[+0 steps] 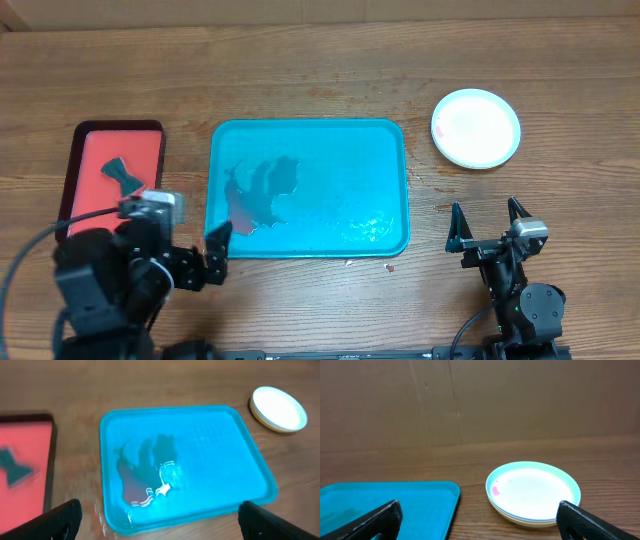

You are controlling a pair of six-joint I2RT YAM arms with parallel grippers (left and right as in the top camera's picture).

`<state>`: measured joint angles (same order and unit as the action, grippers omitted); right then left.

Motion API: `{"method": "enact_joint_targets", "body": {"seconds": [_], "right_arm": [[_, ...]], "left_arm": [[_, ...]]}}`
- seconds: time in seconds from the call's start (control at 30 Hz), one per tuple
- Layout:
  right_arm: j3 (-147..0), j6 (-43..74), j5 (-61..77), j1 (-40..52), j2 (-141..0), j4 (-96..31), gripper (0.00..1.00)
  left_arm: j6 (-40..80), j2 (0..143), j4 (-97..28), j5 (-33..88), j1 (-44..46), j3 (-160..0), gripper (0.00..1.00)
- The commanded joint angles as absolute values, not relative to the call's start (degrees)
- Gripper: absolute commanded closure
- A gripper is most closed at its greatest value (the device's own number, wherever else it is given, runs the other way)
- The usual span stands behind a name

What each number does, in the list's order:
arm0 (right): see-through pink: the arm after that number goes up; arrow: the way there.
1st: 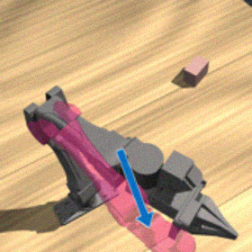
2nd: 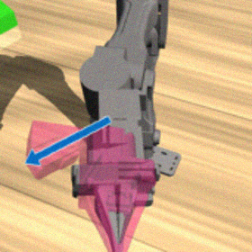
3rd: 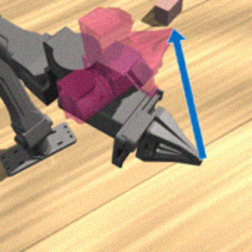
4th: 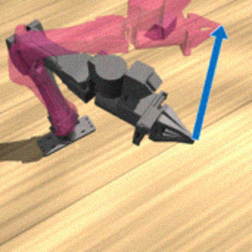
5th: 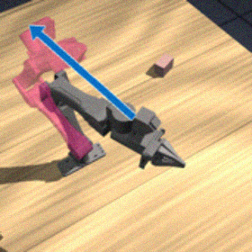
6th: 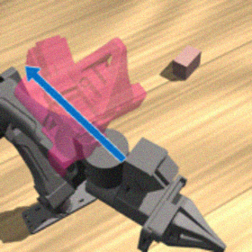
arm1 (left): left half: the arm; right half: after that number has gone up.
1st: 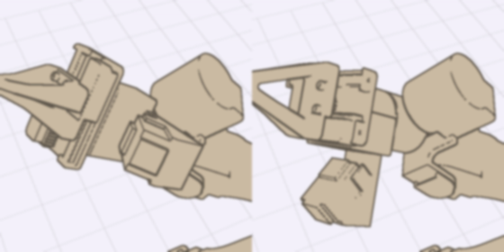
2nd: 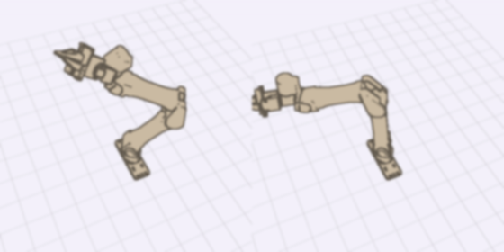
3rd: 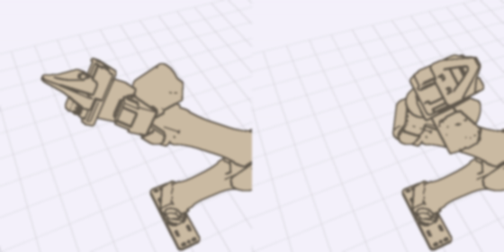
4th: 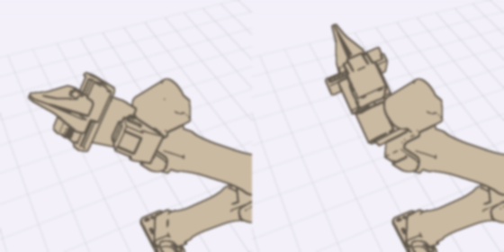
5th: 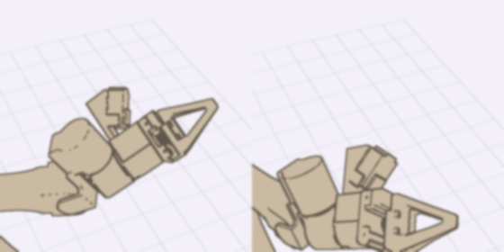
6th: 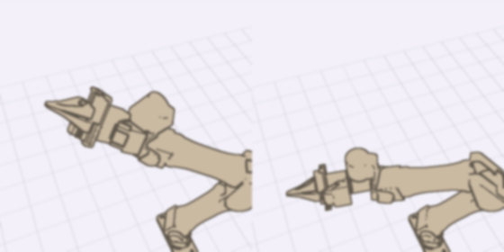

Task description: Clean dirty plates on tray and stack at the side

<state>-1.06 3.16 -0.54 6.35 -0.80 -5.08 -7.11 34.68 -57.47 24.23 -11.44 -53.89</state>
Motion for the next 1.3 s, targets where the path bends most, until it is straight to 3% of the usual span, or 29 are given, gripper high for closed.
{"method": "enact_joint_targets", "body": {"seconds": [0.0, 0.37, 0.73, 1.07, 1.27], "right_arm": [[-0.5, 3.0, -1.4, 6.0, -0.2, -4.7, 0.0], [-0.5, 3.0, -1.4, 6.0, -0.2, -4.7, 0.0], [-0.5, 3.0, -1.4, 6.0, -0.2, -4.7, 0.0], [-0.5, 3.0, -1.4, 6.0, -0.2, -4.7, 0.0], [-0.5, 3.0, -1.4, 6.0, -0.2, -4.7, 0.0]], "left_arm": [[-11.8, 28.7, -50.4, 24.5, -10.2, -45.5, 0.0], [-11.8, 9.4, -20.8, 24.4, -10.0, -20.8, 0.0], [-0.3, 0.2, -11.8, 6.9, -6.7, -9.9, 0.0], [5.2, 0.2, 0.2, 1.4, -6.6, -1.8, 0.0], [6.9, 0.2, 0.9, -1.4, -5.7, -0.3, 0.0]]}}
